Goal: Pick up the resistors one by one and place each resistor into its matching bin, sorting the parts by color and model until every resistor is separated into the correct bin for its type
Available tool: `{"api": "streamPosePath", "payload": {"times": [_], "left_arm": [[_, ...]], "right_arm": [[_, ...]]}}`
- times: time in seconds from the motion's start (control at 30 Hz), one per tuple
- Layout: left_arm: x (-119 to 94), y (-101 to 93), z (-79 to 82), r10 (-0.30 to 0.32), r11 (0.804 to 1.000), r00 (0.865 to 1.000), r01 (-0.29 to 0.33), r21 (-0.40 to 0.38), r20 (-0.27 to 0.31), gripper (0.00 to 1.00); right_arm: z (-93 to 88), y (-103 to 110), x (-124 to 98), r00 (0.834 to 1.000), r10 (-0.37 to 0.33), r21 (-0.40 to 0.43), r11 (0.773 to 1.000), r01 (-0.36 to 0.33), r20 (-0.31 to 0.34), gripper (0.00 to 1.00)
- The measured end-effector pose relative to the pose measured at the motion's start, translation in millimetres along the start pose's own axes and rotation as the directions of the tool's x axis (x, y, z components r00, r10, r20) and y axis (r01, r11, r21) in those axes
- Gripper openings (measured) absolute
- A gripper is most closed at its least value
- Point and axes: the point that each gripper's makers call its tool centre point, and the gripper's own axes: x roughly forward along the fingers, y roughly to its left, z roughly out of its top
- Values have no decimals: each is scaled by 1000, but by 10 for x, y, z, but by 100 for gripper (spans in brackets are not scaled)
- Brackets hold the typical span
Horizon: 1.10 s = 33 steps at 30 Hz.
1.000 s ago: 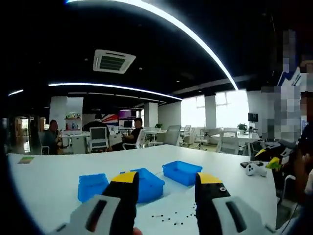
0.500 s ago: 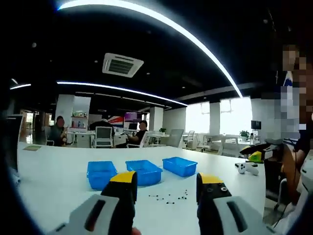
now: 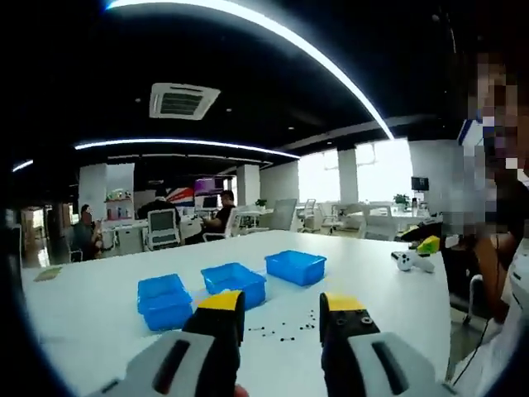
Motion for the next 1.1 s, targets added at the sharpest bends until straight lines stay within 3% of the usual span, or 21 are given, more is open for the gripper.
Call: {"api": "streamPosePath", "payload": {"times": [0.1, 0.17, 0.23, 0.33, 0.37, 0.43, 0.47, 0.53, 0.6, 0.63, 0.67, 0.7, 0.73, 0.77, 0.8, 0.9, 0.97, 1.0, 1.1], "left_arm": [[181, -18, -2, -39, 994, 997, 46, 95, -70, 35], [285, -53, -52, -83, 984, 987, 103, 148, -134, 32], [403, -104, -168, -137, 969, 963, 180, 172, -232, 32], [561, -107, -288, -156, 951, 933, 231, 207, -325, 31], [623, -125, -337, -170, 947, 917, 253, 197, -362, 31], [730, -194, -442, -215, 925, 875, 325, 198, -433, 31], [792, -211, -481, -224, 904, 859, 360, 231, -460, 30], [878, -250, -665, -244, 843, 783, 463, 273, -572, 28], [1021, -207, -786, -212, 822, 744, 486, 296, -633, 23], [1067, -210, -854, -224, 789, 706, 536, 301, -672, 23], [1120, -198, -895, -225, 767, 679, 566, 303, -699, 23], [1182, -187, -920, -223, 767, 665, 571, 293, -713, 23], [1225, -195, -950, -233, 758, 640, 591, 275, -733, 23], [1233, -214, -988, -254, 728, 598, 635, 257, -760, 23], [1254, -217, -1021, -261, 703, 567, 666, 249, -781, 23], [1349, -174, -1121, -231, 652, 518, 710, 265, -823, 23], [1409, -184, -1158, -233, 649, 507, 717, 256, -830, 22], [1427, -195, -1178, -240, 640, 491, 728, 244, -837, 22], [1504, -215, -1229, -246, 622, 464, 749, 229, -851, 20]], "right_arm": [[-3, -3, 1, 1000, 0, 0, 1000, 0, -1, 38], [-4, -11, 0, 1000, -1, 0, 1000, 1, -1, 38], [-2, -9, -2, 1000, -2, 0, 1000, 2, 1, 38], [-3, -1, 0, 1000, -1, -1, 1000, 1, 0, 38], [-5, 4, 2, 1000, 0, -2, 1000, 0, 0, 38], [-6, 8, 5, 1000, 2, -1, 1000, -2, -1, 38], [-6, 9, 6, 1000, 3, -2, 1000, -3, -1, 38], [-8, 11, 7, 1000, 4, -1, 1000, -4, -2, 38], [-12, 12, 9, 1000, 4, -3, 1000, -4, -4, 38], [-13, 14, 10, 1000, 5, -3, 1000, -5, -4, 38], [-14, 19, 12, 1000, 6, -3, 1000, -6, -4, 38], [-16, 27, 13, 1000, 7, -3, 1000, -7, -5, 38], [-17, 32, 11, 1000, 9, -6, 1000, -9, -7, 38], [-15, 34, 9, 1000, 9, -8, 1000, -9, -7, 38], [-11, 36, 5, 1000, 9, -8, 1000, -9, -6, 38], [-7, 31, -4, 1000, 8, -11, 1000, -8, -4, 38], [-4, 28, -10, 1000, 8, -11, 1000, -8, -3, 38], [-3, 28, -13, 1000, 8, -12, 1000, -8, -2, 38], [0, 27, -18, 1000, 11, -13, 1000, -11, -2, 38]]}}
